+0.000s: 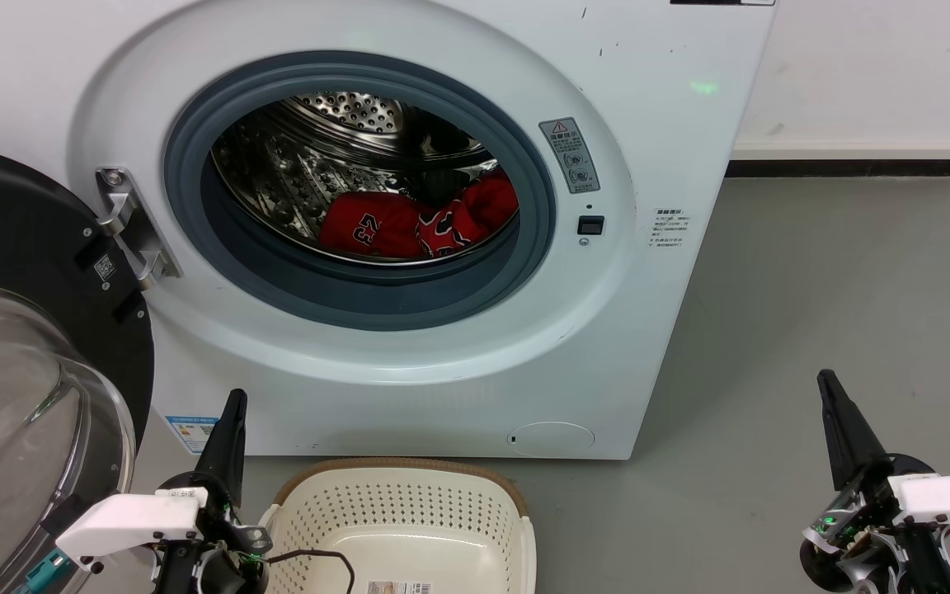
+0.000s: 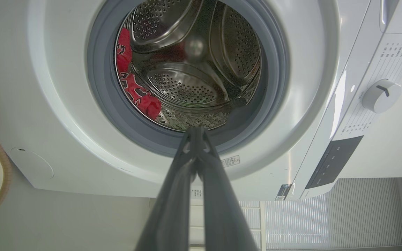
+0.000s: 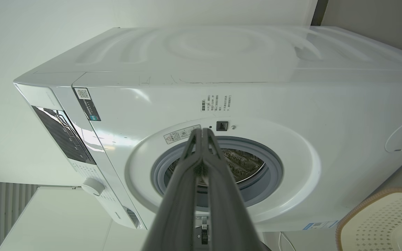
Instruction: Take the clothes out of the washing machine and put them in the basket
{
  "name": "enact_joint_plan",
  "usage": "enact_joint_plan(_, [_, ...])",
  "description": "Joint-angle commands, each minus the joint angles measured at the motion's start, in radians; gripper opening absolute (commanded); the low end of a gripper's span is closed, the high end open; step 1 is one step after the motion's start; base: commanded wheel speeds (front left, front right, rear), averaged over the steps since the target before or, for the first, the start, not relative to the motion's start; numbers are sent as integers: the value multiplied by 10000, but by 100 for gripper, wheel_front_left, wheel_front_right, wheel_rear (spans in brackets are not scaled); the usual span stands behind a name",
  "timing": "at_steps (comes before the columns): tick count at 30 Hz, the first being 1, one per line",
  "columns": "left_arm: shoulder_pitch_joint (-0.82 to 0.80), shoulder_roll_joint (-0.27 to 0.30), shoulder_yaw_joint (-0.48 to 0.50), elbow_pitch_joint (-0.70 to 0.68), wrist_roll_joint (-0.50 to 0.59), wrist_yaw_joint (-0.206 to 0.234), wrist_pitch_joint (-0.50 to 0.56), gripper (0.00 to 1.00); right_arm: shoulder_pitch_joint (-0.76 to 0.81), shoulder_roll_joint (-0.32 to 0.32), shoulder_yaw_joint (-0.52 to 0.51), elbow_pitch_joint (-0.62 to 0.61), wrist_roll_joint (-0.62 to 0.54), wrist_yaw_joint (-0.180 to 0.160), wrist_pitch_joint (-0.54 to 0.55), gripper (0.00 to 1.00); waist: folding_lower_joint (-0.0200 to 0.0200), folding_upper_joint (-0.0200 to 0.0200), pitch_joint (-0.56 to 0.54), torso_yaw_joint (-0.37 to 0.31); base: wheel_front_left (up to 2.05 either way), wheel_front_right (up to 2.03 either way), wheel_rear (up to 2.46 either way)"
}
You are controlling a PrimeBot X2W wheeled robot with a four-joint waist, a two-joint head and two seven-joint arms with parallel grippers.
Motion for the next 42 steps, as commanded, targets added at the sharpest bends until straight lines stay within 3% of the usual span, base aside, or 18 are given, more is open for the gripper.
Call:
enact_joint_plan(1, [-67,-25,21,-6,-22,-19,16,0,-126,-47,-1,6,38,-4,1,0,0,-1,0,0,0,0,0])
enact_joint_plan(27, [-67,-25,21,-6,-22,-19,16,0,-126,-47,-1,6,38,-4,1,0,0,-1,0,0,0,0,0])
enact_joint_plan(28, [13,-2,-7,30,4,0,-7,100,16,4,0,21,-5,2,-7,100,0,-1,0,0,0,0,0])
enact_joint_plan(42, [431,-27,-91,155,445,2,-594,100,453,30,31,199,-601,-2,-592,100,0,-1,-36,-19,0,0,0])
